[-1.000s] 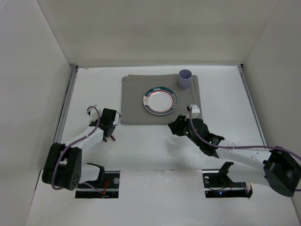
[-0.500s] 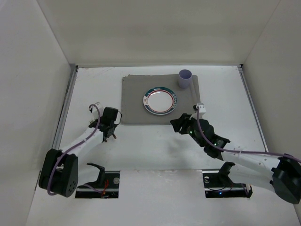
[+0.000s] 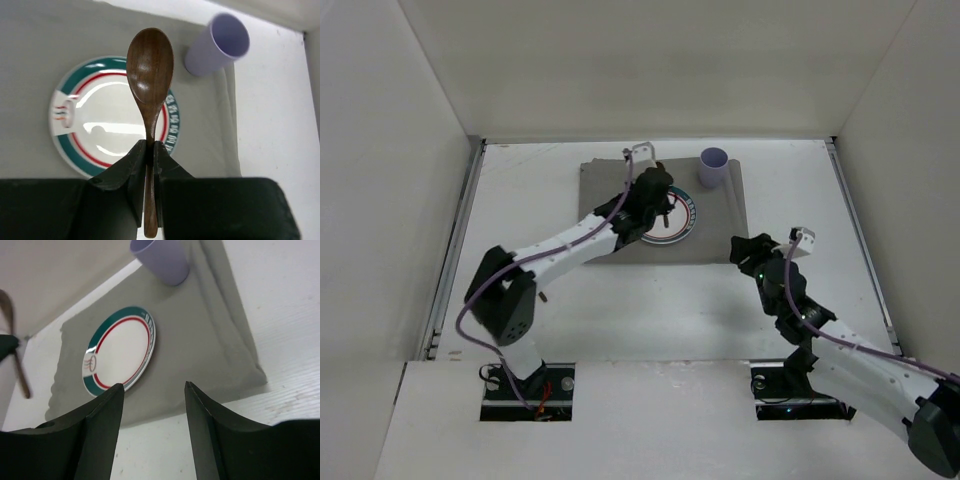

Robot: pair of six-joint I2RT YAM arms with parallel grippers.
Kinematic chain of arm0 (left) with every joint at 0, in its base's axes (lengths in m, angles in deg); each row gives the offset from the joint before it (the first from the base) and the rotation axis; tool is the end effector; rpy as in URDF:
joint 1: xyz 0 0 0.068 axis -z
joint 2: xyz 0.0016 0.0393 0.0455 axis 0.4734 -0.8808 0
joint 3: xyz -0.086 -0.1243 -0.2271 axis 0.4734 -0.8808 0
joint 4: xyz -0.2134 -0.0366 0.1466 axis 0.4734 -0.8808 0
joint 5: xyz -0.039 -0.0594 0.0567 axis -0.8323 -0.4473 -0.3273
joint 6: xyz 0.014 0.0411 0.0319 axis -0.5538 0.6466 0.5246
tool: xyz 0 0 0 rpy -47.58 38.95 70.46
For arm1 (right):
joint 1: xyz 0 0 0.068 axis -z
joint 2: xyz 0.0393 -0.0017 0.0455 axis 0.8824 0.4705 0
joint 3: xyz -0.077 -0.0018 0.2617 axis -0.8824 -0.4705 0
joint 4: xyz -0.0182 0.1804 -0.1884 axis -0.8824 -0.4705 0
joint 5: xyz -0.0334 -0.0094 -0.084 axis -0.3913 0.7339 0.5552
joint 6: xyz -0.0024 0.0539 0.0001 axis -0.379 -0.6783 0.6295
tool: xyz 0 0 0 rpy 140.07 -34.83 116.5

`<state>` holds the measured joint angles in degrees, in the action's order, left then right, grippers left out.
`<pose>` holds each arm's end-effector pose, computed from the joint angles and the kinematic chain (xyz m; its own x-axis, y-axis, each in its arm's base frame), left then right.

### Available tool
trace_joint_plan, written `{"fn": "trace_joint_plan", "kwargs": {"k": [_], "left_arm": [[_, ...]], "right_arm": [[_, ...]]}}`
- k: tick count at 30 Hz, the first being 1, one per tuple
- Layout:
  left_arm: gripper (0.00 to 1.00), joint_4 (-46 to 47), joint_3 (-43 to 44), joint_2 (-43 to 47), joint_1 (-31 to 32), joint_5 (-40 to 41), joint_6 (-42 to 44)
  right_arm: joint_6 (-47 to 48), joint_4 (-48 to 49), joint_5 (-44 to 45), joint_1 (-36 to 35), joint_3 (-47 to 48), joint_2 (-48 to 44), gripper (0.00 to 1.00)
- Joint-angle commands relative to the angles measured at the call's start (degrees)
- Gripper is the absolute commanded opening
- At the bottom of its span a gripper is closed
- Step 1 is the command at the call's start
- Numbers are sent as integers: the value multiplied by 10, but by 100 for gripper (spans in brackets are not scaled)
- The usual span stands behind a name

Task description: Set the dinner table for one person

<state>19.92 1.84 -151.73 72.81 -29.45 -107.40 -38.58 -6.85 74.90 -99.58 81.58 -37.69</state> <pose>0.2827 -0.2558 0.3158 -0.3989 -0.3642 -0.8416 0.1059 0.8933 -0.4368 0.1550 0.0944 0.2248 -0.1642 0.5497 -0.8191 0.0464 0.8337 0.5502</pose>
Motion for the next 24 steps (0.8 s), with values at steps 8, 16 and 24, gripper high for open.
{"fn": "trace_joint_plan", "kwargs": {"k": [8, 16, 24], "left_arm": [[3, 1, 280, -281, 57, -68, -9], [4, -22, 382, -397, 54, -74, -69], [4, -20, 403, -445, 55, -88, -107]], "right_arm": [[-71, -24, 30, 64, -40, -84, 57], [-72, -22, 21, 68, -43, -91, 58], [-71, -18, 25, 68, -49, -109, 58]]}}
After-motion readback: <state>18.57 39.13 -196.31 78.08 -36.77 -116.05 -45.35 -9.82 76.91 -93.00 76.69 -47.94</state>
